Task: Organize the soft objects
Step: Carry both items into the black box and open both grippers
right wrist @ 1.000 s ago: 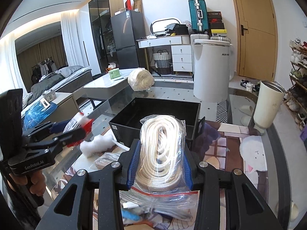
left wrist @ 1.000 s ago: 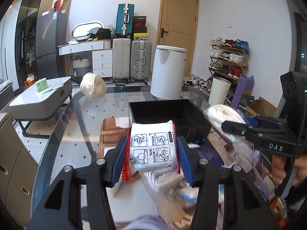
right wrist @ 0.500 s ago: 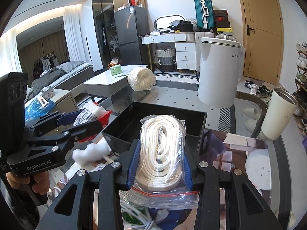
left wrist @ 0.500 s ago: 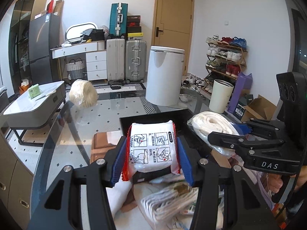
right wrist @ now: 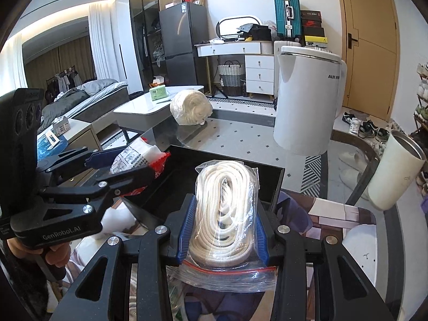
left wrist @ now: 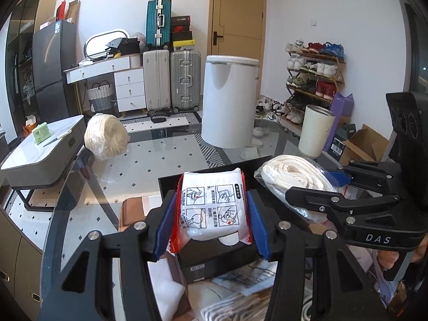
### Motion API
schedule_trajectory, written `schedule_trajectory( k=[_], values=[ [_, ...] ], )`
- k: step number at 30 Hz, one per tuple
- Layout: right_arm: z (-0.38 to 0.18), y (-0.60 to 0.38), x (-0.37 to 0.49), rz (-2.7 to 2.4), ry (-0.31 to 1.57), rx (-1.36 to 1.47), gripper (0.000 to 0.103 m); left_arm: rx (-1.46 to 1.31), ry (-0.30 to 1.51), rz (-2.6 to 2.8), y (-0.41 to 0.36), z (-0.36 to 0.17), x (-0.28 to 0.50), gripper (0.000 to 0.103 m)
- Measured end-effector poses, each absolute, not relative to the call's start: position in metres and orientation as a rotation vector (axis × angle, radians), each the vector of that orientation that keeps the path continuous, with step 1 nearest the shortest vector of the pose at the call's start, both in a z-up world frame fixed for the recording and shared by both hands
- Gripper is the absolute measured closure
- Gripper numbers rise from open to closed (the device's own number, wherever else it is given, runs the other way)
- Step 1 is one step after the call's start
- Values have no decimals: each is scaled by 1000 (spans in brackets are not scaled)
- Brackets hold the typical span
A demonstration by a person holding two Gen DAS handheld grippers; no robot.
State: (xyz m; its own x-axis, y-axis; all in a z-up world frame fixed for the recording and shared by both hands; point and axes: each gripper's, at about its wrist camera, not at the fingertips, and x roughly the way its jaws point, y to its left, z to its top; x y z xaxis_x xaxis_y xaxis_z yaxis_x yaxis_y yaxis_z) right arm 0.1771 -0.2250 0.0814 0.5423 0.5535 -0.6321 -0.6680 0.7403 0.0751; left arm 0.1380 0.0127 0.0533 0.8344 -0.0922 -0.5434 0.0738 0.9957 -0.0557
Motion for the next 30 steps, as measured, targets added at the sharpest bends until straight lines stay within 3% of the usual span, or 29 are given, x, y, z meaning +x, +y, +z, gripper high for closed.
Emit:
schedule_trajectory(
  k=[17, 19, 23, 25, 26, 28, 30],
  values=[
    [67, -199, 202, 757, 698, -271, 63, -47, 656, -80, 15, 33, 172, 48],
    [67, -198, 203, 766, 686, -280, 53, -46, 659, -88, 15, 32, 172, 46],
    [71, -201, 201, 738, 652, -294, 47, -53, 657, -99, 15, 34, 168, 36],
    [74, -208, 198, 716, 651, -280, 39, -53, 640, -91, 14, 38, 161, 34],
    [76, -212, 196, 715, 651, -267, 36, -52, 631, -90, 14, 40, 159, 30],
    [79, -221, 191, 717, 661, -234, 20, -61, 619, -89, 14, 42, 152, 17],
    [82, -230, 184, 711, 659, -203, 14, -78, 607, -85, 15, 44, 144, 10]
  ],
)
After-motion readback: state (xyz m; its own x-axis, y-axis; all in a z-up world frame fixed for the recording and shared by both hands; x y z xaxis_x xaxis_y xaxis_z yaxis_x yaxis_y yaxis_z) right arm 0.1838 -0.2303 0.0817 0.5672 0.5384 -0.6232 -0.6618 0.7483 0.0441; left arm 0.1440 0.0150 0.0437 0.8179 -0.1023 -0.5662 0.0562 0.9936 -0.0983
